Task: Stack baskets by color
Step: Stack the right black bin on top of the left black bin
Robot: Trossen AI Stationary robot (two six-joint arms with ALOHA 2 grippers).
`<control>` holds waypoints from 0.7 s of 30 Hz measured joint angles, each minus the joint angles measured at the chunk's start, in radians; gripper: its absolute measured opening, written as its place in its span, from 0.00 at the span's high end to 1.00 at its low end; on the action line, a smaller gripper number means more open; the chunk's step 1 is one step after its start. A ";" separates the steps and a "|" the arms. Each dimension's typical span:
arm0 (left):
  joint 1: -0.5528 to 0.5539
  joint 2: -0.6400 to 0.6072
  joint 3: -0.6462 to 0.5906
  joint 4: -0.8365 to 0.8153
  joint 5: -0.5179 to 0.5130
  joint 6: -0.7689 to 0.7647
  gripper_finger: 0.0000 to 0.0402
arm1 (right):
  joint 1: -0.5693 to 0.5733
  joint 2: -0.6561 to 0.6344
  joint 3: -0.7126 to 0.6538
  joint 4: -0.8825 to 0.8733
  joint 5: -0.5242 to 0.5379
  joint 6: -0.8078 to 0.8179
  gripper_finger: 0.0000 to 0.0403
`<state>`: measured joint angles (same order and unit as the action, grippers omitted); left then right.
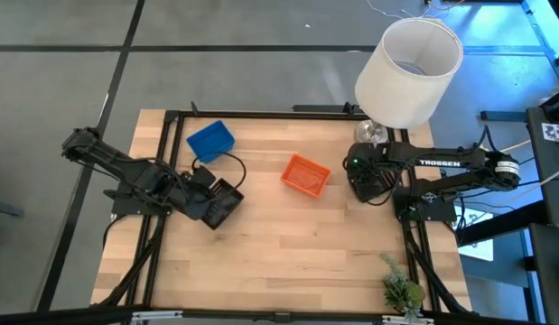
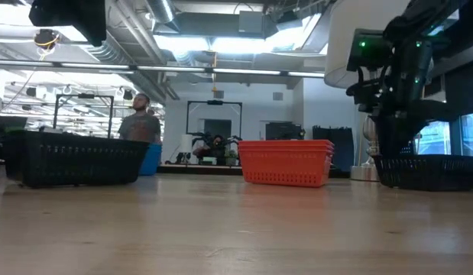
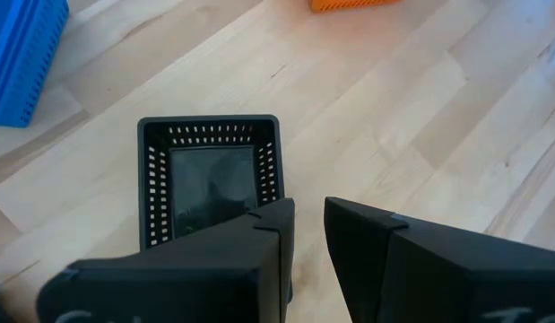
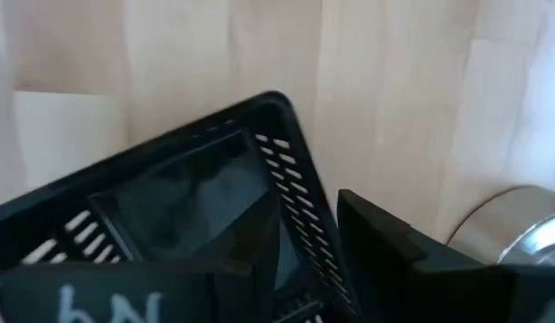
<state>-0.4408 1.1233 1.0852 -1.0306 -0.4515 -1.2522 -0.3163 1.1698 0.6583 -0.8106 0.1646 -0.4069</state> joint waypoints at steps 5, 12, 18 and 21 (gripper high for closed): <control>0.000 0.000 0.000 0.000 0.000 0.000 0.86 | -0.039 0.001 -0.040 0.050 -0.022 -0.050 0.72; 0.000 0.000 0.000 0.000 0.000 -0.001 0.86 | -0.055 0.002 -0.082 0.147 -0.054 -0.057 0.72; 0.000 0.000 0.000 0.000 0.000 -0.001 0.86 | -0.055 0.002 -0.115 0.167 -0.090 -0.100 0.72; 0.000 0.000 0.000 0.000 0.000 -0.001 0.86 | -0.055 0.002 -0.127 0.162 -0.105 -0.097 0.75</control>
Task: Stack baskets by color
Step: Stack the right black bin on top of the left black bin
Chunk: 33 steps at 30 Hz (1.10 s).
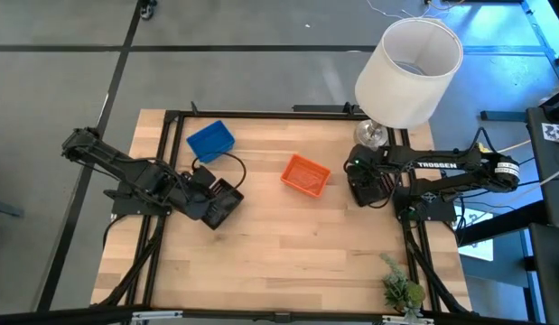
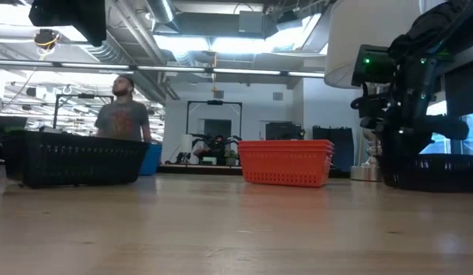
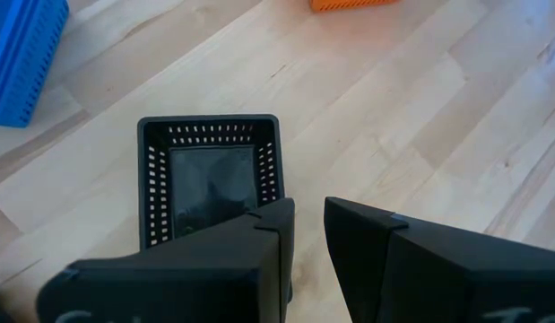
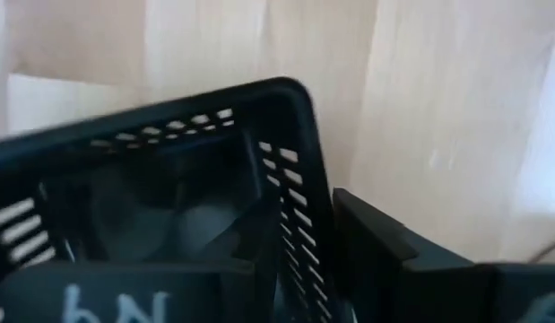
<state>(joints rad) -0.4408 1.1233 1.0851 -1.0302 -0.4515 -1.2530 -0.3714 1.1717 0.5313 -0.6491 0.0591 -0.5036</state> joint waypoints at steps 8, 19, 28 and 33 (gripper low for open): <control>0.000 0.000 0.000 0.000 0.000 0.000 0.86 | 0.000 0.000 0.007 -0.003 -0.047 0.065 0.98; 0.000 0.000 0.000 0.001 0.000 0.004 0.86 | 0.000 0.000 0.263 -0.169 -0.027 0.254 0.99; 0.000 0.000 0.000 0.040 -0.012 0.140 0.86 | 0.085 0.000 0.530 -0.172 0.154 0.454 1.00; 0.000 0.000 0.000 0.157 -0.133 0.387 0.86 | 0.154 0.018 0.602 -0.106 0.373 0.547 1.00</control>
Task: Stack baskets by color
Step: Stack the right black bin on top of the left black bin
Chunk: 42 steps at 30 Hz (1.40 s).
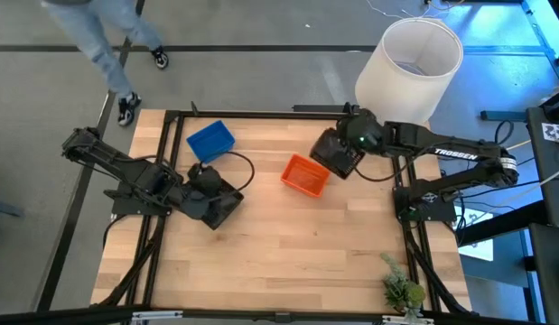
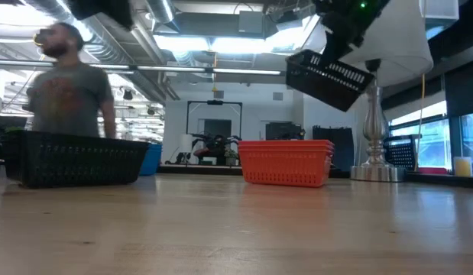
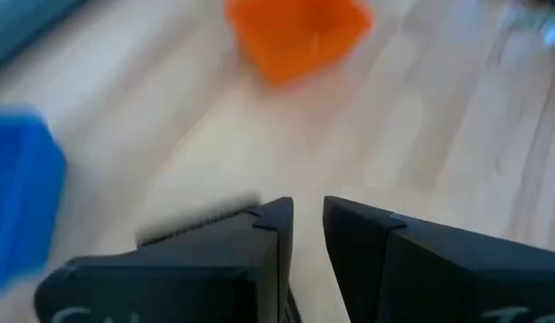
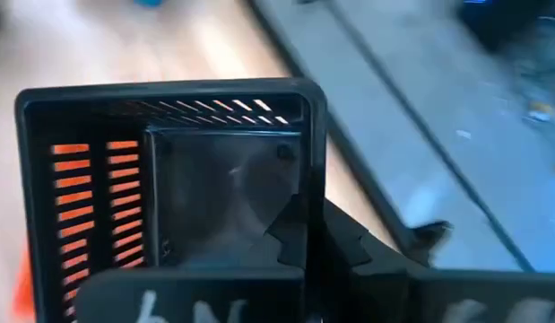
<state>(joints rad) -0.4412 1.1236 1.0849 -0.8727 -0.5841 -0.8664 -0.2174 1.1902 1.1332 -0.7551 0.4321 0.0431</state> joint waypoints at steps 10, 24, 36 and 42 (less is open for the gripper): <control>0.040 0.088 0.000 0.446 -0.407 0.668 0.86 | 0.094 0.159 0.083 0.086 0.307 0.105 1.00; 0.212 0.316 -0.001 0.738 -0.474 0.955 0.86 | 0.202 0.279 0.219 0.130 0.389 -0.034 1.00; 0.238 0.301 0.014 0.768 -0.438 0.956 0.99 | 0.215 0.280 0.228 0.135 0.386 -0.050 1.00; 0.240 0.303 0.022 0.768 -0.347 1.001 0.91 | 0.215 0.280 0.228 0.133 0.379 -0.049 1.00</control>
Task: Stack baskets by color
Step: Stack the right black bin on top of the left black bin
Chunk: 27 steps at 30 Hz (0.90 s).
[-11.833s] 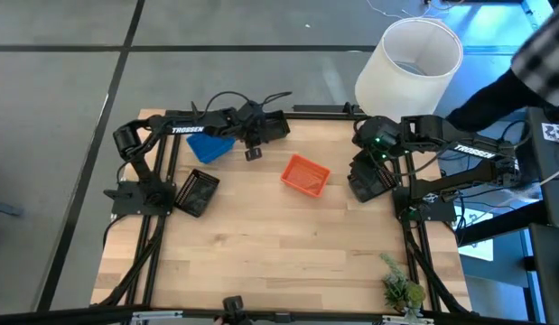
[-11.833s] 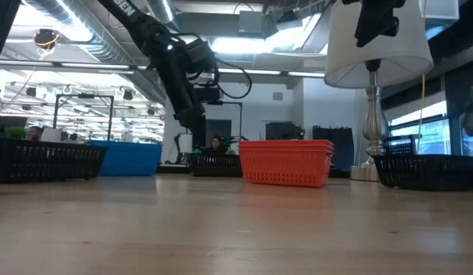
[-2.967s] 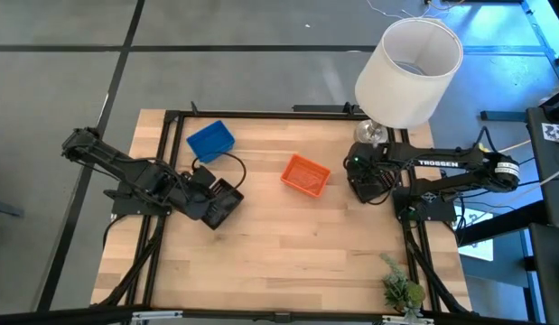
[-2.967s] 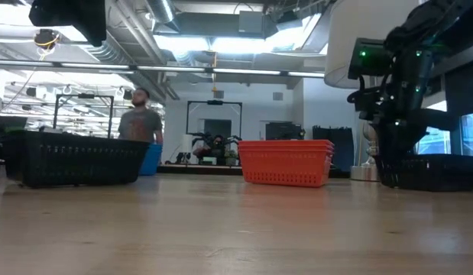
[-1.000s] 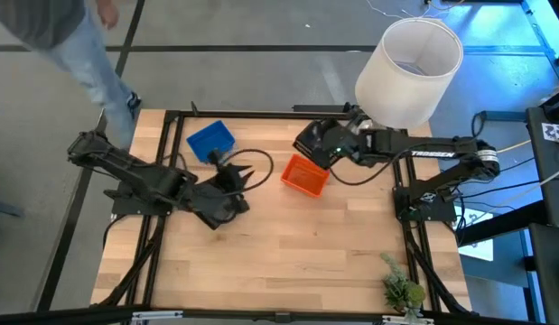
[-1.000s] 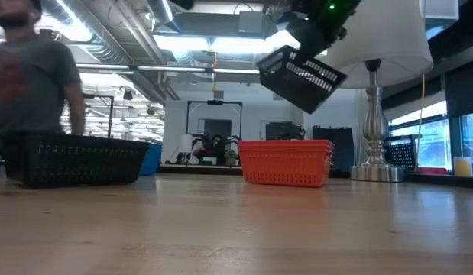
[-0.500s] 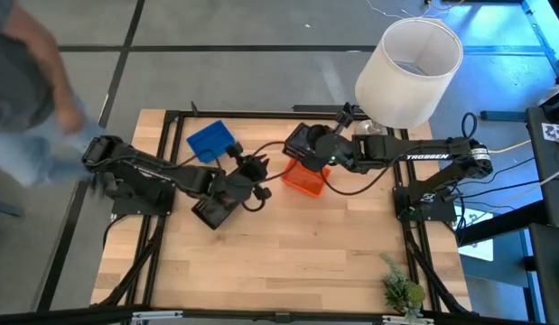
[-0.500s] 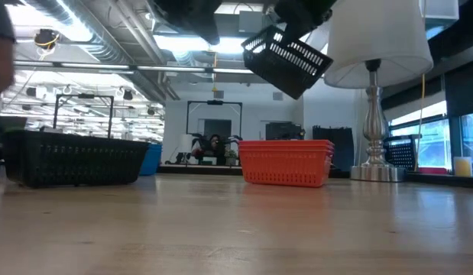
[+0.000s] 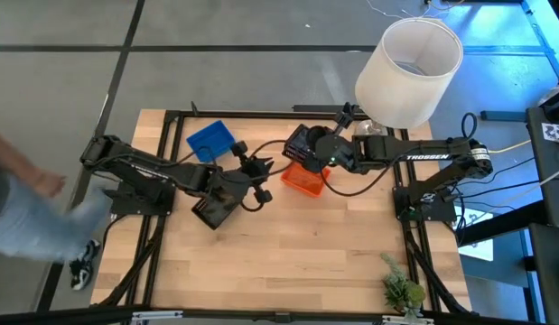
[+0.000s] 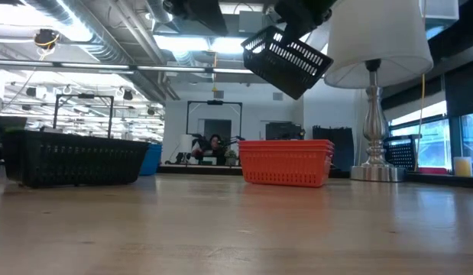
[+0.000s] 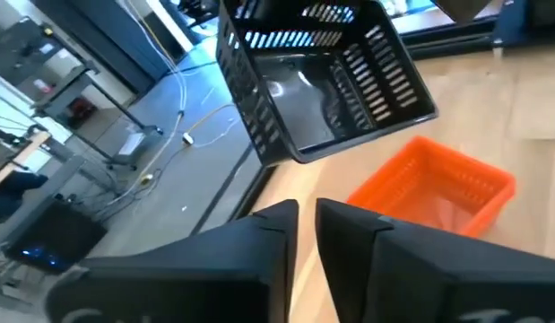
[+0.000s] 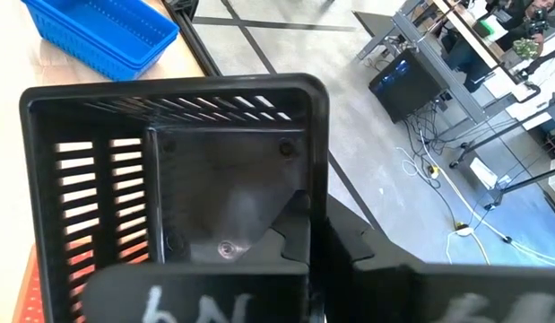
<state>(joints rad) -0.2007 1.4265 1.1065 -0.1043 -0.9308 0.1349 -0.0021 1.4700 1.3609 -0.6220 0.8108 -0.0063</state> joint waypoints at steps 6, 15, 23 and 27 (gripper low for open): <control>0.027 0.000 0.000 0.105 0.006 0.000 0.83 | 0.000 0.000 0.000 0.000 0.000 0.001 1.00; 0.106 0.000 0.000 0.241 0.113 -0.103 0.81 | 0.000 0.000 0.000 0.000 0.008 0.005 1.00; 0.155 0.043 0.001 0.275 0.275 -0.112 0.80 | 0.000 0.000 0.000 0.004 0.018 0.005 1.00; 0.157 0.066 0.002 0.277 0.265 0.013 0.81 | 0.000 0.000 0.000 0.005 0.018 0.005 1.00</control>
<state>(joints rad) -0.0441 1.4927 1.1080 0.1731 -0.6663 0.1475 -0.0021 1.4700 1.3605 -0.6175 0.8288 -0.0017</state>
